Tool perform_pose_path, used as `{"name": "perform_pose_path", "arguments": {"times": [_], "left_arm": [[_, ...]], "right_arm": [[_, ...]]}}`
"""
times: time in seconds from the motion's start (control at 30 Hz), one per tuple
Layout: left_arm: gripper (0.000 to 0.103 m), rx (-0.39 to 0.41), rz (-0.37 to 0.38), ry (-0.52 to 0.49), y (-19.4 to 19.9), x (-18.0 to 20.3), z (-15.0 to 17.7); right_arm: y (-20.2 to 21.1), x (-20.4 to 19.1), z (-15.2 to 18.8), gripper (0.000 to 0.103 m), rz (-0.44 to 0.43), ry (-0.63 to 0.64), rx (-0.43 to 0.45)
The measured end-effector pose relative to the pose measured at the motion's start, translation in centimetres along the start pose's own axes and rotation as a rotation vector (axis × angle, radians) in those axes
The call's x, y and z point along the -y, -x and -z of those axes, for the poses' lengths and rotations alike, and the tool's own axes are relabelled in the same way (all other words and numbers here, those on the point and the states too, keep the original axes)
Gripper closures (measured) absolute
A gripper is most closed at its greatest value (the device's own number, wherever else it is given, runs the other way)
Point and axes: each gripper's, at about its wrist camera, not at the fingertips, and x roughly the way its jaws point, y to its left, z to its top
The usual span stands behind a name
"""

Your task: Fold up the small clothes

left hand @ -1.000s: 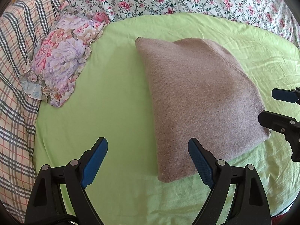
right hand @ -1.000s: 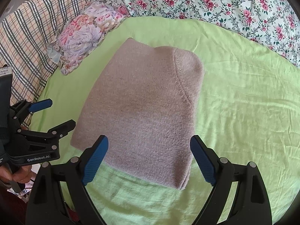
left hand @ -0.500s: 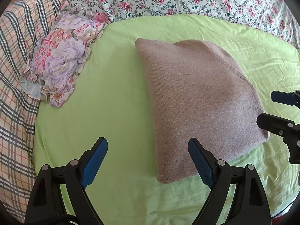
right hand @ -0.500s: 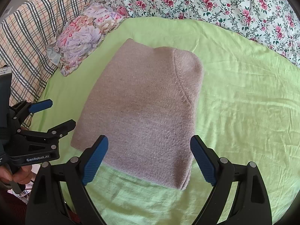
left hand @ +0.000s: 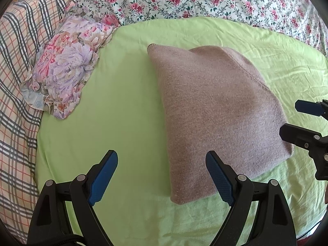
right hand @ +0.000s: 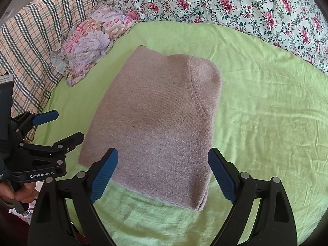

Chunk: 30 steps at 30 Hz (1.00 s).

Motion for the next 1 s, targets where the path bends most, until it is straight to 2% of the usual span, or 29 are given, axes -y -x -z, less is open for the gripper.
{"name": "perform_pose_path", "arguments": {"times": [1.0], "left_arm": [[0.015,0.013,0.009,0.012,-0.07,0.02,-0.65]], "right_arm": [[0.24,0.13,-0.49,0.013,0.007,-0.016,0.016]]}}
